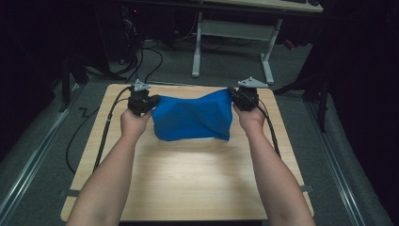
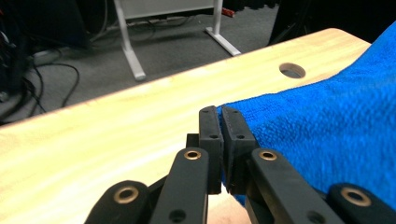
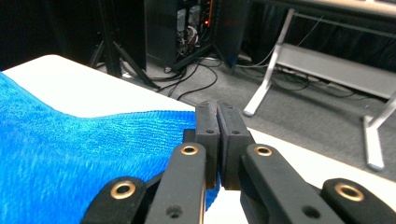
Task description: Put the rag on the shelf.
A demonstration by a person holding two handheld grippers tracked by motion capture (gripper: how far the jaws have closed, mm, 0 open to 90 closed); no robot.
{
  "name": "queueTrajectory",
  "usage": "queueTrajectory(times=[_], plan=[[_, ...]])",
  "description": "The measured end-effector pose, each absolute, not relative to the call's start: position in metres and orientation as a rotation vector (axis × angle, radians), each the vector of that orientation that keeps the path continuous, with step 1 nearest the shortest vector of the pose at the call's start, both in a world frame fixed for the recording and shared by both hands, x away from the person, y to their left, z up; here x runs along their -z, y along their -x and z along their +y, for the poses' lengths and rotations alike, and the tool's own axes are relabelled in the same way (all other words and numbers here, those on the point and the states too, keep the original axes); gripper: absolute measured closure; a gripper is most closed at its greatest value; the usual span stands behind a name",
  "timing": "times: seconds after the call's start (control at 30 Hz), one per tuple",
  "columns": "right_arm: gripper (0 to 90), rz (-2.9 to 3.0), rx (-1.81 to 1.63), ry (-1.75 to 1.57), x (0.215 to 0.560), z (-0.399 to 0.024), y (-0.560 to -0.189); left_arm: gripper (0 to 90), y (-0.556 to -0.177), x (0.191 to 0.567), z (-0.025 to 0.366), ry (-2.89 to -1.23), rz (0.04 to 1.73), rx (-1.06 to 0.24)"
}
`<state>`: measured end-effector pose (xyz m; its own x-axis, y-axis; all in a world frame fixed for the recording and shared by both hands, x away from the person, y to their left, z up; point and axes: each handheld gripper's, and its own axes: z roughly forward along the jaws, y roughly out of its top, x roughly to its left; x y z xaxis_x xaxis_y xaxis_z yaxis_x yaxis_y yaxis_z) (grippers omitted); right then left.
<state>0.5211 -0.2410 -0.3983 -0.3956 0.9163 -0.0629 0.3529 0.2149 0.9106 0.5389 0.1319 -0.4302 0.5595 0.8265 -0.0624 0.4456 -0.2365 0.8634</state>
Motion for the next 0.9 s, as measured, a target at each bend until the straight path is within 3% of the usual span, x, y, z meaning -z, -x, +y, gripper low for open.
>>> queueTrajectory(times=[0.5,0.9], plan=[[89.1,1.943,-1.144,-1.265,0.455,-0.243,-0.500,88.0,-0.523,0.471,0.128,-1.850,1.040,-0.401],[89.0,1.974,-1.125,-1.292,0.478,-0.244,-0.495,87.7,-0.521,0.489,0.127,-1.825,1.069,-0.347]])
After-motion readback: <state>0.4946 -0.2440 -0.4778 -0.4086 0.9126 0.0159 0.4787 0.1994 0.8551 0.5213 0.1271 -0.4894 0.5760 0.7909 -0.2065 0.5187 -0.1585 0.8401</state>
